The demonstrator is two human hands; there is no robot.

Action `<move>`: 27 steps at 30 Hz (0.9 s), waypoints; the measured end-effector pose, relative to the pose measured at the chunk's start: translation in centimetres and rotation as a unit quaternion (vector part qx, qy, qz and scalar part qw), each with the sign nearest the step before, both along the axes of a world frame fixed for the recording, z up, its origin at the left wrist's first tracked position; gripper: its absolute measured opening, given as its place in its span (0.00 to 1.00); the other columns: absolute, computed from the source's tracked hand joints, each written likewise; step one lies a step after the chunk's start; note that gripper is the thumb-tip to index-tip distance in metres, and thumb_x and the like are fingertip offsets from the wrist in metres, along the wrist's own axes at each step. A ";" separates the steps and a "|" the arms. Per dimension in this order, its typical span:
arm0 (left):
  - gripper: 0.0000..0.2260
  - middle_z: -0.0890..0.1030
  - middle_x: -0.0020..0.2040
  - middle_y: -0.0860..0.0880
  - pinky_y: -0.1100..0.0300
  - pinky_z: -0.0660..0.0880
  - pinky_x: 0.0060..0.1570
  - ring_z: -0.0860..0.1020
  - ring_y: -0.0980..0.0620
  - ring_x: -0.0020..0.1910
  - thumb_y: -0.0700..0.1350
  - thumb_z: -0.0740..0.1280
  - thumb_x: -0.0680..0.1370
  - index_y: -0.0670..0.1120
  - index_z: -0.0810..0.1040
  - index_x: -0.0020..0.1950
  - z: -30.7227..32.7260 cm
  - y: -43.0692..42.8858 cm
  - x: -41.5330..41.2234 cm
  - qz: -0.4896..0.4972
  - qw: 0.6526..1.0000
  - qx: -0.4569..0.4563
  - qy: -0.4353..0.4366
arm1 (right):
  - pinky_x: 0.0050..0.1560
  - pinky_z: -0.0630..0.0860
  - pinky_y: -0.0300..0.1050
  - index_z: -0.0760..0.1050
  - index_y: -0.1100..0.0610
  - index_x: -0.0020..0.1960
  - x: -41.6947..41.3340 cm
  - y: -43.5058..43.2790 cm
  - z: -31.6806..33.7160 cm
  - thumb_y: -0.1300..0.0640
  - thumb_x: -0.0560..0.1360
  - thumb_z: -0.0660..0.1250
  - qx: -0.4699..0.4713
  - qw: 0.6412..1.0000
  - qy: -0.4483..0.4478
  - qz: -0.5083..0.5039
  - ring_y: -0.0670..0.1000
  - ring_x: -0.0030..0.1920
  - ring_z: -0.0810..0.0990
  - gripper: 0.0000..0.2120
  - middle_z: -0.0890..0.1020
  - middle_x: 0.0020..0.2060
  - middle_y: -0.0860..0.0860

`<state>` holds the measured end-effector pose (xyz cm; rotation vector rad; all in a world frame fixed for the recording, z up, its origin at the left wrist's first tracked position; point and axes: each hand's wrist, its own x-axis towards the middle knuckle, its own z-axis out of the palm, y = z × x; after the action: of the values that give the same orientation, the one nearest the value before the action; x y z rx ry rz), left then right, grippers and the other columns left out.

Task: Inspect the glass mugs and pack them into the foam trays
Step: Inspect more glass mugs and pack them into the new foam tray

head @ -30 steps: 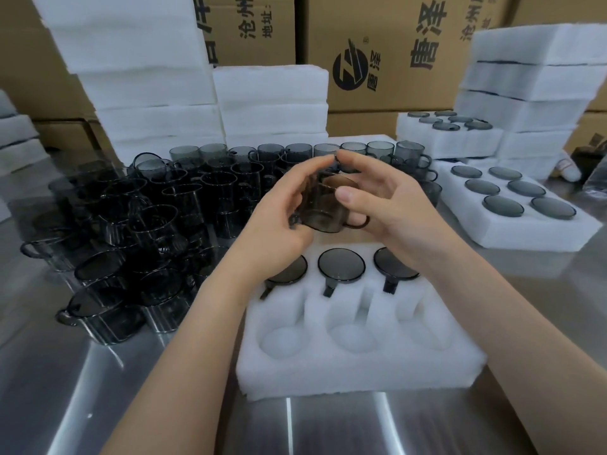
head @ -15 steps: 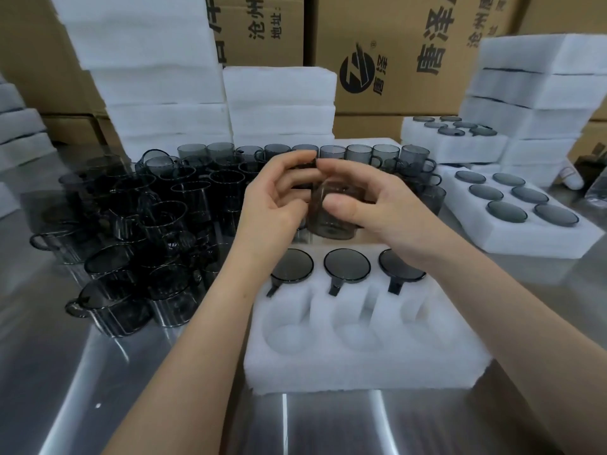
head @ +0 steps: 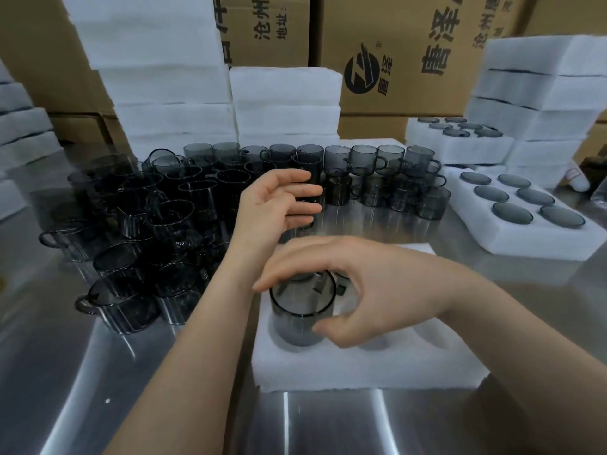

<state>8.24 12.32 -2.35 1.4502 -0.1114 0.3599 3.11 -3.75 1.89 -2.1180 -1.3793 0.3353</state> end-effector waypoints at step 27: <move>0.19 0.86 0.46 0.47 0.56 0.81 0.45 0.84 0.50 0.41 0.30 0.54 0.78 0.46 0.80 0.53 -0.8 -0.1 -0.1 -0.009 0.998 0.066 0.008 | 0.77 0.43 0.52 0.66 0.49 0.69 -1.9 0.9 -3.1 0.53 0.79 0.62 -0.097 0.994 -0.056 -0.009 0.40 0.74 0.56 0.19 0.67 0.69 0.40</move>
<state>8.18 12.23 -3.15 1.5802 -0.1381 0.3306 1.16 -2.86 -1.22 -2.3372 -1.4417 0.3597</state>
